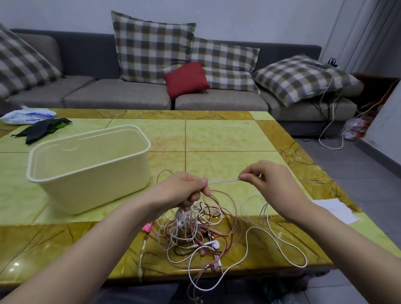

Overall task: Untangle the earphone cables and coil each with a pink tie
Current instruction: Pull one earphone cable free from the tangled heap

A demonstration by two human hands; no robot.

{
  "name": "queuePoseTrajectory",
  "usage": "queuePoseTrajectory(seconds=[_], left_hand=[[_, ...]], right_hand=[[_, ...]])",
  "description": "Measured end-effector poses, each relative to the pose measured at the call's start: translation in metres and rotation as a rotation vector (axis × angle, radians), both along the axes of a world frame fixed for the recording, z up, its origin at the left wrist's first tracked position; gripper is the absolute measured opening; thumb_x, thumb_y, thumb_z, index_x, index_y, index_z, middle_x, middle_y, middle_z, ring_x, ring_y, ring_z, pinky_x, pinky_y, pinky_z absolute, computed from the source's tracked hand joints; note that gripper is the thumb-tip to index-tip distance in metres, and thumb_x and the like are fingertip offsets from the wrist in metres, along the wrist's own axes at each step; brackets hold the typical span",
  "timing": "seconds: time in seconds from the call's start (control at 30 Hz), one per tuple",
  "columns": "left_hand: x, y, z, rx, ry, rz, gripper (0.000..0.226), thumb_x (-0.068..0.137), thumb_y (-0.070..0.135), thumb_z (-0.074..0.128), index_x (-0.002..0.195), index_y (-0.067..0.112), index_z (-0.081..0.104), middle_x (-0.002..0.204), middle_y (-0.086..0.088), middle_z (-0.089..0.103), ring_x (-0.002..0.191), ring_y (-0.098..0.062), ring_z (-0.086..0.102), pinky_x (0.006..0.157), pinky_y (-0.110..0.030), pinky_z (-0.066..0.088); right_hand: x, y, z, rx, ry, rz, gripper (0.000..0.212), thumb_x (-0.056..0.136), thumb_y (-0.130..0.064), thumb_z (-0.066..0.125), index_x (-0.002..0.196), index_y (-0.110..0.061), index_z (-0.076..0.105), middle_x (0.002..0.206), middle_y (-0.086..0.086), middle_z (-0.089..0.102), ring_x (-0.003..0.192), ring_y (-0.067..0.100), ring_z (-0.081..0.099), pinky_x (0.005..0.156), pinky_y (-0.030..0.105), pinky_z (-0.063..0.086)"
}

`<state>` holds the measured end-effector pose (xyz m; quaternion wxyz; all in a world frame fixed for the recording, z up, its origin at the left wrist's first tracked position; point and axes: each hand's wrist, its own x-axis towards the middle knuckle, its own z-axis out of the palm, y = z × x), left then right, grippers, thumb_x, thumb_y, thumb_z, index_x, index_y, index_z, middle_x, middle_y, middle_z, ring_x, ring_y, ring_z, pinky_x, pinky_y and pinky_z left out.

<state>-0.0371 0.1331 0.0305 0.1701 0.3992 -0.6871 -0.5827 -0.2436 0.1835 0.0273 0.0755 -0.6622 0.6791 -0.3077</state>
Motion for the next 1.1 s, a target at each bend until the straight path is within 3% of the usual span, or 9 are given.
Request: queuePoseTrajectory(seconds=[0.17,0.27,0.37,0.47,0.6,0.8,0.9,1.0,1.1], left_hand=[[0.006,-0.004,0.004,-0.11,0.058,0.083,0.032,0.1,0.024,0.039,0.08,0.012,0.061,0.056,0.006,0.044,0.051,-0.008,0.039,0.048,-0.021,0.032],[0.004,-0.005,0.01,0.036,0.325,0.152,0.029,0.101,0.018,0.037,0.087,0.008,0.059,0.056,0.005,0.042,0.051,-0.009,0.039,0.048,-0.021,0.037],[0.004,-0.007,0.01,0.187,0.411,0.172,0.027,0.101,0.017,0.036,0.092,0.005,0.058,0.055,0.004,0.035,0.045,-0.007,0.027,0.04,-0.016,0.025],[0.009,-0.007,0.008,0.145,0.257,0.13,0.028,0.101,0.019,0.037,0.094,0.005,0.061,0.055,0.004,0.035,0.043,-0.006,0.027,0.039,-0.016,0.023],[0.011,-0.004,0.008,-0.145,0.008,0.123,0.029,0.099,0.022,0.043,0.088,0.012,0.068,0.058,0.005,0.047,0.057,-0.011,0.042,0.056,-0.021,0.034],[0.008,-0.007,-0.003,-0.444,-0.251,0.192,0.029,0.098,0.024,0.044,0.079,0.021,0.066,0.092,-0.011,0.068,0.083,-0.021,0.058,0.072,-0.028,0.04],[0.011,-0.009,-0.002,-0.271,0.015,0.293,0.029,0.1,0.018,0.042,0.08,0.015,0.064,0.073,-0.002,0.061,0.074,-0.014,0.058,0.068,-0.02,0.045],[0.014,-0.011,0.001,-0.219,0.105,0.349,0.029,0.1,0.02,0.042,0.082,0.015,0.063,0.057,0.003,0.046,0.056,-0.009,0.055,0.052,-0.021,0.041],[0.016,-0.01,0.007,-0.174,0.129,0.304,0.029,0.101,0.02,0.039,0.084,0.012,0.061,0.051,0.006,0.029,0.04,-0.006,0.029,0.041,-0.019,0.026]], right_hand=[[0.007,0.0,-0.003,0.005,0.03,0.015,0.017,0.09,-0.03,0.059,0.094,-0.019,0.072,0.081,-0.008,0.056,0.074,0.004,0.048,0.066,0.02,0.036],[0.016,0.001,-0.005,-0.001,0.018,0.05,0.019,0.092,-0.029,0.057,0.098,-0.018,0.071,0.075,-0.016,0.05,0.07,0.0,0.047,0.061,0.011,0.032],[0.021,0.001,-0.005,-0.009,0.037,0.041,0.021,0.094,-0.029,0.055,0.099,-0.017,0.07,0.073,-0.018,0.047,0.067,0.001,0.046,0.059,0.014,0.031],[0.018,0.001,-0.005,-0.017,0.028,0.001,0.023,0.094,-0.029,0.054,0.099,-0.015,0.07,0.077,-0.012,0.054,0.069,0.003,0.047,0.058,0.01,0.032],[0.013,-0.001,-0.001,-0.014,-0.011,-0.051,0.021,0.095,-0.028,0.054,0.096,-0.014,0.07,0.077,-0.007,0.059,0.07,0.008,0.052,0.061,0.023,0.038],[0.022,0.001,0.005,-0.03,-0.037,-0.027,0.019,0.096,-0.029,0.051,0.092,-0.018,0.067,0.081,-0.011,0.059,0.068,-0.003,0.048,0.056,0.01,0.033],[0.026,0.001,0.004,-0.01,-0.059,-0.018,0.018,0.096,-0.03,0.051,0.09,-0.021,0.065,0.074,-0.019,0.052,0.066,-0.005,0.046,0.055,0.009,0.031],[0.03,0.001,0.0,0.023,-0.088,0.007,0.019,0.096,-0.03,0.05,0.09,-0.021,0.065,0.072,-0.022,0.05,0.066,-0.007,0.045,0.057,0.009,0.032],[0.034,-0.001,-0.003,0.044,-0.109,0.016,0.019,0.096,-0.031,0.05,0.091,-0.021,0.065,0.072,-0.017,0.054,0.064,-0.004,0.046,0.057,0.016,0.034]])
